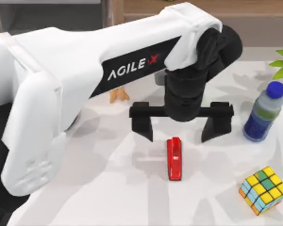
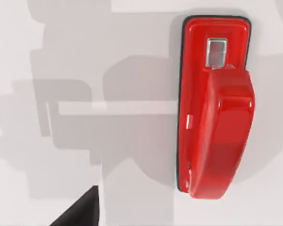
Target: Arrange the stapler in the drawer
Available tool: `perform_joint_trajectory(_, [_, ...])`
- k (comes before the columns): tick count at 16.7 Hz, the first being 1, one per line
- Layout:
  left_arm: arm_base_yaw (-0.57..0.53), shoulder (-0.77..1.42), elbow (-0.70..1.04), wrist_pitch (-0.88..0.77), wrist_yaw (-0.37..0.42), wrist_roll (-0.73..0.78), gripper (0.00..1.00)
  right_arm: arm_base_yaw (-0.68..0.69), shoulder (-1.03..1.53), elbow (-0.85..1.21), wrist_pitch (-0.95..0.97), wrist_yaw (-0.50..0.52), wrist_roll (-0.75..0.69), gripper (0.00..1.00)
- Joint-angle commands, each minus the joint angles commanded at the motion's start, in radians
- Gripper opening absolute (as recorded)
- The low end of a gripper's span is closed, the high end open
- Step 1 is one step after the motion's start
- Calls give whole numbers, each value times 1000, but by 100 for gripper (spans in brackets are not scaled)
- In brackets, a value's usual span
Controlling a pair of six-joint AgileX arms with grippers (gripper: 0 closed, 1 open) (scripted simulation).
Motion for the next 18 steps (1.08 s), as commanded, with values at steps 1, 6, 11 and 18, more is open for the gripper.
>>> perform_joint_trajectory(1, [0,0,0,0,0,0,100,0,0,0,0,0,0,100])
perform_joint_trajectory(6, [3,7,-40,43,0,3,100,0,0,0,0,0,0,100])
perform_joint_trajectory(11, [2,46,-175,226,1,3,100,0,0,0,0,0,0,100])
perform_joint_trajectory(18, [2,52,-191,243,1,2,85,0,0,0,0,0,0,100])
